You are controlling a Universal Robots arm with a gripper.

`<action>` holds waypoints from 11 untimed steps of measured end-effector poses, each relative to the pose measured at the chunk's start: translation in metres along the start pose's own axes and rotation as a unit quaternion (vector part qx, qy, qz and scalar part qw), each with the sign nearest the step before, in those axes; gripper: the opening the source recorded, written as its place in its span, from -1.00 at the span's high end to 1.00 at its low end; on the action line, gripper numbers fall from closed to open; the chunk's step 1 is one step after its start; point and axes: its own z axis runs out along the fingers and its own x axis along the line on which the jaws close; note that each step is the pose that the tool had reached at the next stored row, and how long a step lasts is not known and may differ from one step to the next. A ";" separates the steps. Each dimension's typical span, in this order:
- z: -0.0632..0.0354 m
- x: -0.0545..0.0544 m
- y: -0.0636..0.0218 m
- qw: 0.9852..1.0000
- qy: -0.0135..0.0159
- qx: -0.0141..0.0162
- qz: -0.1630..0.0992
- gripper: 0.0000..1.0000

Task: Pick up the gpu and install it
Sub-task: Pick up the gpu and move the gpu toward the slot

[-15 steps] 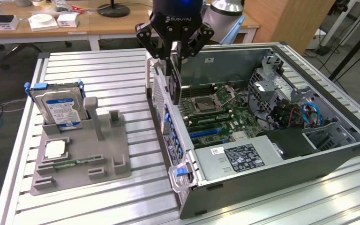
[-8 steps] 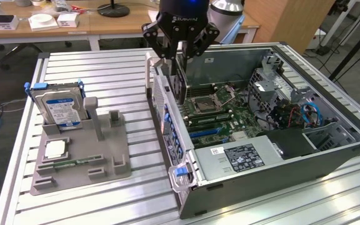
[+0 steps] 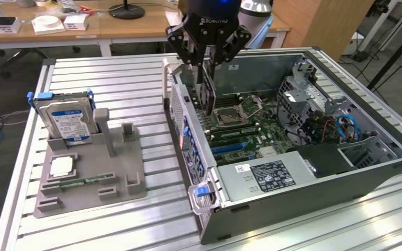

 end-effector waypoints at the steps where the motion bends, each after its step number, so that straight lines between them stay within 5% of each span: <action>1: 0.0000 -0.002 0.0001 1.000 0.000 0.000 0.000 0.47; 11: 0.0004 -0.018 0.0009 1.000 0.000 0.000 -0.001 0.47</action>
